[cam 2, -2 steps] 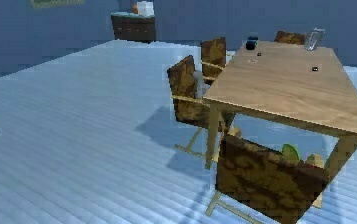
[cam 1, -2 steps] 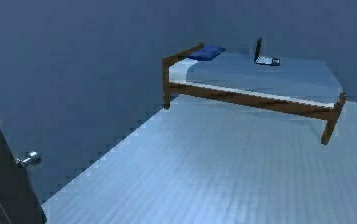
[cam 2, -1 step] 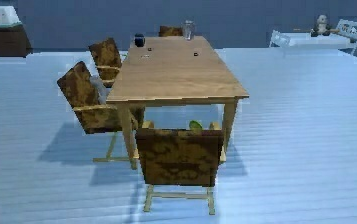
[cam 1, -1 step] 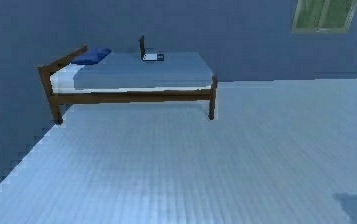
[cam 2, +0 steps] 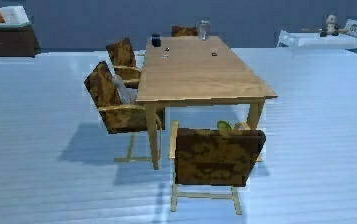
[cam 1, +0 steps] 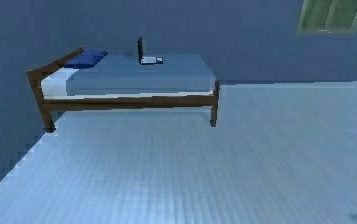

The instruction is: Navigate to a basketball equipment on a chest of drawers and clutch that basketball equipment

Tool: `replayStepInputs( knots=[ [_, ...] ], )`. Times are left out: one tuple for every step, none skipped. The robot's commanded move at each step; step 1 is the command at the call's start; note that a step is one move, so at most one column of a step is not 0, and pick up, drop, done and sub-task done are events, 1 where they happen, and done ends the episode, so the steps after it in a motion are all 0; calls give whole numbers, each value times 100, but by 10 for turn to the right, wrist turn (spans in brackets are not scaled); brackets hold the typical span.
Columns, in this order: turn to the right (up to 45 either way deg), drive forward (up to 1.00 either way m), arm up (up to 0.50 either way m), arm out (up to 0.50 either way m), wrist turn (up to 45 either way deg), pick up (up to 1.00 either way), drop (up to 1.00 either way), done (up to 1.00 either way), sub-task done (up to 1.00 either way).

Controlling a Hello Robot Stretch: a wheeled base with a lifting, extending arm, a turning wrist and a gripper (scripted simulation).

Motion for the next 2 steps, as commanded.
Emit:
replayStepInputs(
  knots=[
    [420, 0, 0, 0, 0, 0, 0, 0, 0],
    [0, 100, 0, 0, 0, 0, 0, 0, 0]
  ],
)
